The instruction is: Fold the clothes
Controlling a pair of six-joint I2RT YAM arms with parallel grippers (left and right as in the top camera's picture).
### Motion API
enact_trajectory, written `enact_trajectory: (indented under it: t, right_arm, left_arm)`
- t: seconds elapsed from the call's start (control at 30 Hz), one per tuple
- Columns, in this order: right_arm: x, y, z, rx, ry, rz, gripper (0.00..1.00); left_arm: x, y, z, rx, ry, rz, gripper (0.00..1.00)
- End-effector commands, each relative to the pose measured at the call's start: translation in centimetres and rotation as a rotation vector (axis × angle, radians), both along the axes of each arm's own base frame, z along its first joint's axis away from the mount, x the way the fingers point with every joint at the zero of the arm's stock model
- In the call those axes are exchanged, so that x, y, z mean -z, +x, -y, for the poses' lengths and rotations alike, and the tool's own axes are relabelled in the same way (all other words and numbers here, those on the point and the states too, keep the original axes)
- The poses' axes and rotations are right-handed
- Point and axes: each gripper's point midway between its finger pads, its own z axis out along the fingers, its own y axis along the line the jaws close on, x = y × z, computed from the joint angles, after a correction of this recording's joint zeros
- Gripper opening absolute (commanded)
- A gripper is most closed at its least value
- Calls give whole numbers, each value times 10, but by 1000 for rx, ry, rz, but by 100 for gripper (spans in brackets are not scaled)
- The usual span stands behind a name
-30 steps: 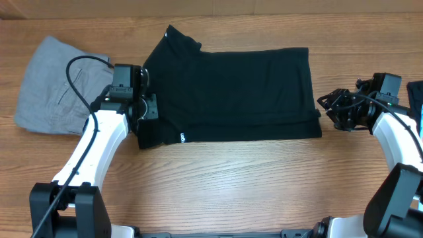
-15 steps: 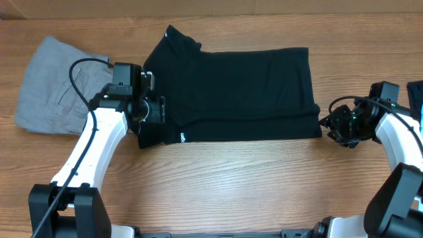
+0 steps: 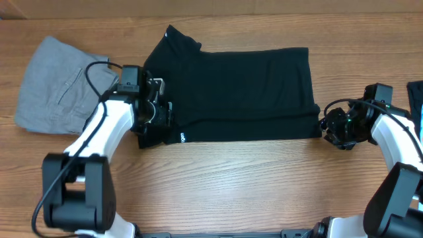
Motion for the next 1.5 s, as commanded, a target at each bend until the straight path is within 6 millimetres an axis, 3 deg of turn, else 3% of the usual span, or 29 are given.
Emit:
enact_trajectory:
  t: [0.0,0.17,0.27,0.43,0.77,1.1,1.17,1.27,1.33,1.47]
  right_arm:
    - [2,-1,-2,-15,0,1,51]
    - [2,-1,-2,-15,-1,1,52]
    - [2,-1,-2,-15,-1,2,52]
    - [2,-1,-2,-16,-1,2,52]
    - [2,0,-2,-16,-2,5,52]
    - [2,0,-2,-15,-2,5,52]
    - [2,0,-2,-15,-2,4,52]
    - [2,-1,-2,-15,0,1,52]
    - [2,-2,-2,-15,0,-3,52]
    - [2,-5,-3,-16,5,-17,56]
  left_arm:
    - [20,-8,17,-10,-71,-77,62]
    - [30,-4,25,-46,-117,-100,53]
    - [27,0,26,-51,-120,-87,31]
    - [18,4,25,-54,-120,-77,6]
    - [-35,46,25,-53,-112,77,4]
    - [-50,73,30,-36,-138,206,4]
    - [-51,75,30,-35,-140,217,9]
    - [-50,73,29,-38,-138,207,65]
    - [-47,68,24,-40,-130,183,70]
    - [-41,52,3,-67,-106,94,69]
